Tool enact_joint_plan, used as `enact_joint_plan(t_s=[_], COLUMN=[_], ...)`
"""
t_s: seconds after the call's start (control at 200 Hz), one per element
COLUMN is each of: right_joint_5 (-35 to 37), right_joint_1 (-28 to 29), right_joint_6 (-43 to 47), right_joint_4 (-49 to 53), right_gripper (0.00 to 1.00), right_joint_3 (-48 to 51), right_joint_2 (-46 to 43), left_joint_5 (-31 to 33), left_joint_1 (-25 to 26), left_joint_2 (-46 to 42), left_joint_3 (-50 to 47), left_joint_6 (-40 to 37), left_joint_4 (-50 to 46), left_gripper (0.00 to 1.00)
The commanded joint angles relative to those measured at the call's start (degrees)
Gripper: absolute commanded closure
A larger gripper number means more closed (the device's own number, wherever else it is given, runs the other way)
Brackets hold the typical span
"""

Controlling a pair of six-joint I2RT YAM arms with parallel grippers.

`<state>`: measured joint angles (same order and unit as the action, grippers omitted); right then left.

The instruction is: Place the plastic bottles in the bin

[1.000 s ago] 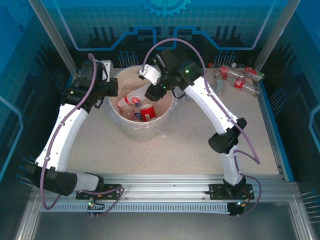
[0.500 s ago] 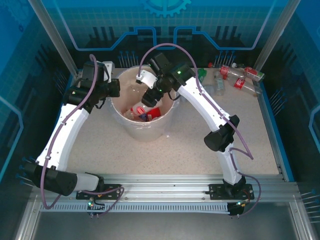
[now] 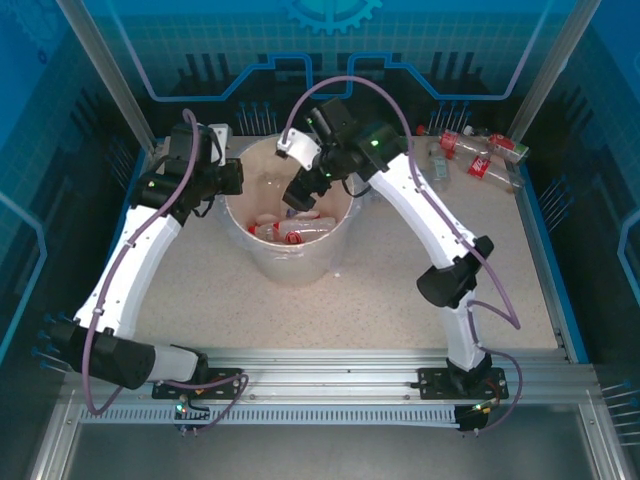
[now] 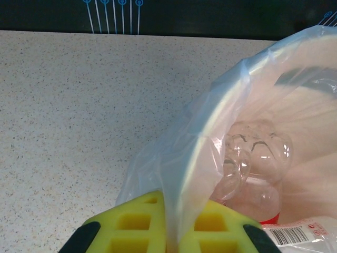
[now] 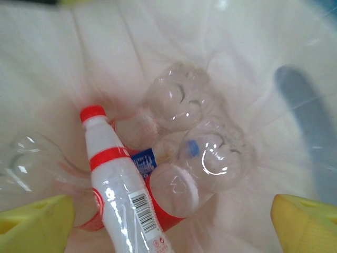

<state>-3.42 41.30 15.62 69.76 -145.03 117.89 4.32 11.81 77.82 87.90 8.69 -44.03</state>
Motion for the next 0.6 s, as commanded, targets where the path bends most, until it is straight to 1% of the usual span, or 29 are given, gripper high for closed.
enact_joint_plan(t_s=[0.0, 0.14, 0.23, 0.35, 0.475, 0.595], right_joint_5=[0.9, 2.6, 3.5, 7.3, 9.8, 13.4], right_joint_1=[-1.3, -4.1, -7.6, -12.8, -19.2, -24.2], right_joint_6=[-2.7, -7.4, -11.2, -16.8, -23.7, -28.9], right_joint_4=[-4.8, -10.6, -13.6, -16.7, -20.1, -22.4], right_gripper=[0.01, 0.00, 0.00, 0.00, 0.00, 0.00], right_joint_3=[3.3, 11.1, 16.4, 22.8, 28.6, 30.8], right_joint_2=[-7.3, -13.8, -17.3, -20.3, -20.6, -16.4], left_joint_5=[-1.0, -2.0, -3.4, -4.7, -5.6, -8.0], left_joint_1=[0.0, -0.5, -1.5, -2.7, -3.2, -3.5], left_joint_2=[-0.2, 1.2, 1.8, 2.2, 2.3, 4.0], left_joint_3=[0.6, 0.6, 0.6, 0.2, -0.4, 1.0], left_joint_6=[3.4, 4.2, 4.9, 5.4, 5.7, 6.3], left_joint_4=[7.7, 7.8, 7.7, 7.6, 7.6, 6.0], left_gripper=[1.00, 1.00, 1.00, 1.00, 1.00, 1.00])
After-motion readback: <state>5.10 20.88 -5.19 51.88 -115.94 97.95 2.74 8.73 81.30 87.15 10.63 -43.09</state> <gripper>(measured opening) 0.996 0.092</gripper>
